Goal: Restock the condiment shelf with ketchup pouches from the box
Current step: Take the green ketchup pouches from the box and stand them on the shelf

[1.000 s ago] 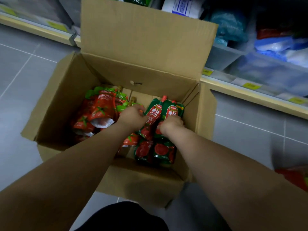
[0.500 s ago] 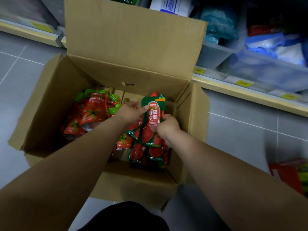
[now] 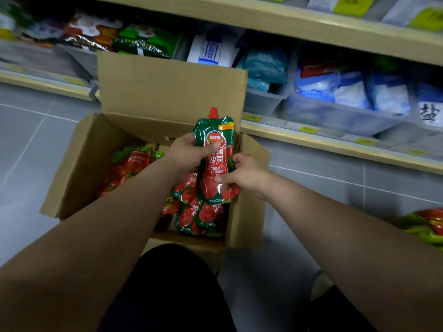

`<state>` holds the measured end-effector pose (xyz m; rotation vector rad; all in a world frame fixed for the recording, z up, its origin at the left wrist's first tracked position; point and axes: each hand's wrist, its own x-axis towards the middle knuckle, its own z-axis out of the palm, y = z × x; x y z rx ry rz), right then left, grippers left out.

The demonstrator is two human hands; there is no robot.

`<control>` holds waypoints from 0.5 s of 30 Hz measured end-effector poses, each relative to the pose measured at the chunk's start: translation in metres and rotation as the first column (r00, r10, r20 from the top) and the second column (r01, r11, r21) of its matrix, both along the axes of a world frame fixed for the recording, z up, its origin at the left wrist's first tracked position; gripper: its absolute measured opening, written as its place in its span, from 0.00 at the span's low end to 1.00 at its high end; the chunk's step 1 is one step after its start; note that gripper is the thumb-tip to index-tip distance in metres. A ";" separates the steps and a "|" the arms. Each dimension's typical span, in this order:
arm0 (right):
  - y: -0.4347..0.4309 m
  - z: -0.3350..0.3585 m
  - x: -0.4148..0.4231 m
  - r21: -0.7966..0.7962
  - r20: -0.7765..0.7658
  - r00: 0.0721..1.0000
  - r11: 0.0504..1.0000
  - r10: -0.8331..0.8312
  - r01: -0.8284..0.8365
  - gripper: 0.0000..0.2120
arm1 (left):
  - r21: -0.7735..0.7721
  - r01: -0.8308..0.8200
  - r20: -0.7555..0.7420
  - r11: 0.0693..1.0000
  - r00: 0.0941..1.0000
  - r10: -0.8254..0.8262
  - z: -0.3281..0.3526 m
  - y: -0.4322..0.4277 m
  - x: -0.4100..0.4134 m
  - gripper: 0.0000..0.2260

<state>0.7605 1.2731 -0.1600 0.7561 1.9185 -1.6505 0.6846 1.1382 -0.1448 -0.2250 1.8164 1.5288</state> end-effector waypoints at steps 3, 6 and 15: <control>0.024 0.025 0.012 -0.062 -0.017 1.000 0.998 -0.005 0.004 0.30 | 0.015 0.034 -0.054 0.999 0.998 -0.033 0.033 0.026 0.008 0.11; 0.053 0.050 0.025 -0.128 -0.082 0.994 0.990 -0.076 0.065 0.29 | 0.011 0.080 -0.121 0.997 0.990 -0.078 0.062 0.057 0.014 0.12; 0.176 0.112 0.065 -0.140 -0.332 0.858 0.920 -0.393 0.367 0.24 | 0.144 0.258 -0.316 0.955 0.927 -0.202 0.125 0.191 0.039 0.18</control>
